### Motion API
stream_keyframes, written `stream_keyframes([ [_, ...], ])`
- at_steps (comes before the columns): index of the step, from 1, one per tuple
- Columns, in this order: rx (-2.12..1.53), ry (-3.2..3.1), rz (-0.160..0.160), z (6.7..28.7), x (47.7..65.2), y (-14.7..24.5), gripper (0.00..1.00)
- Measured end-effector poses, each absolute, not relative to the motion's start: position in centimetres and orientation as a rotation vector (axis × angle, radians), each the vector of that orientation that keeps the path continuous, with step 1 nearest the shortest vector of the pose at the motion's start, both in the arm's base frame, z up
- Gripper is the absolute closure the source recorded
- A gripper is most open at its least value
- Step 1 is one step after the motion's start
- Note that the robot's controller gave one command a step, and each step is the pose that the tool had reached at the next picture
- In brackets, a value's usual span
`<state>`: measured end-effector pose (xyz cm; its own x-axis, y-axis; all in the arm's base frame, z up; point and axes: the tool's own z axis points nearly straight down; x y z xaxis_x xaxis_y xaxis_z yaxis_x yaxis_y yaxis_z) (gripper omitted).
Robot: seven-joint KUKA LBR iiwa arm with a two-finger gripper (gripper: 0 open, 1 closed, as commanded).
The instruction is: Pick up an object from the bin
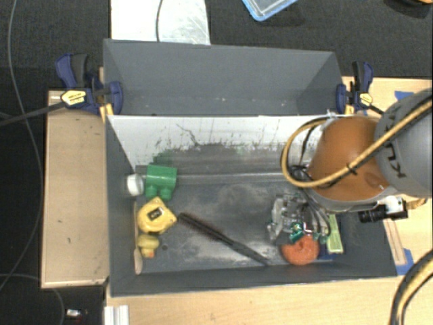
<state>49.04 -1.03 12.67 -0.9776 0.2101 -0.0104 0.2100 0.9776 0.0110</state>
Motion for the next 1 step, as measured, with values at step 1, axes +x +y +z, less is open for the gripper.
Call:
stream_keyframes([
  [1, 0.389, 3.112, 0.017, 19.22, 48.91, -1.11, 1.00],
])
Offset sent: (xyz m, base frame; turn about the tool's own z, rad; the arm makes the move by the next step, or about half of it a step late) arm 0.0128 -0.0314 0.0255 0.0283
